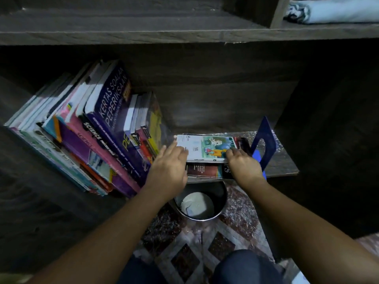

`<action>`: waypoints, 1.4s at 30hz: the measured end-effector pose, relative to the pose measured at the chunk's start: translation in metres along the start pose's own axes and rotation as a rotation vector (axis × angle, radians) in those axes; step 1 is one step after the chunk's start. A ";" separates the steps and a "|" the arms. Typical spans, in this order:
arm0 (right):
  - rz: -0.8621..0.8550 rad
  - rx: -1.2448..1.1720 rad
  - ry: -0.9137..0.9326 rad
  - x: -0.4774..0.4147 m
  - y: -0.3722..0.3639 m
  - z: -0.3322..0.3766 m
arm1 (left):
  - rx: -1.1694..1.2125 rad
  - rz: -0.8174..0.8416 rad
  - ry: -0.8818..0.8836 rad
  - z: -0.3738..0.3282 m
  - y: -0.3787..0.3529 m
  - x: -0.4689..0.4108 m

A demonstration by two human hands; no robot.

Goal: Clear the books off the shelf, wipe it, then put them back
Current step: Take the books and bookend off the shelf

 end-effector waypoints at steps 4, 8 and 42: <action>0.066 0.054 -0.078 0.009 -0.014 -0.011 | 0.095 0.196 0.043 -0.001 -0.039 -0.003; 0.159 0.063 -0.083 0.017 -0.026 -0.017 | 0.111 0.285 0.049 -0.003 -0.062 -0.007; -0.458 -0.255 -0.085 -0.038 0.043 -0.007 | -0.121 -0.189 -0.029 -0.012 0.006 -0.076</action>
Point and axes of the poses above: each hand's wrist, its own x-axis away from the middle knuckle, its own y-axis out of the back of the hand, z = x × y, the point moved 2 cm from there along -x, towards the middle knuckle, and after that the axes turned 6 degrees about -z, right-handed, at the moved point
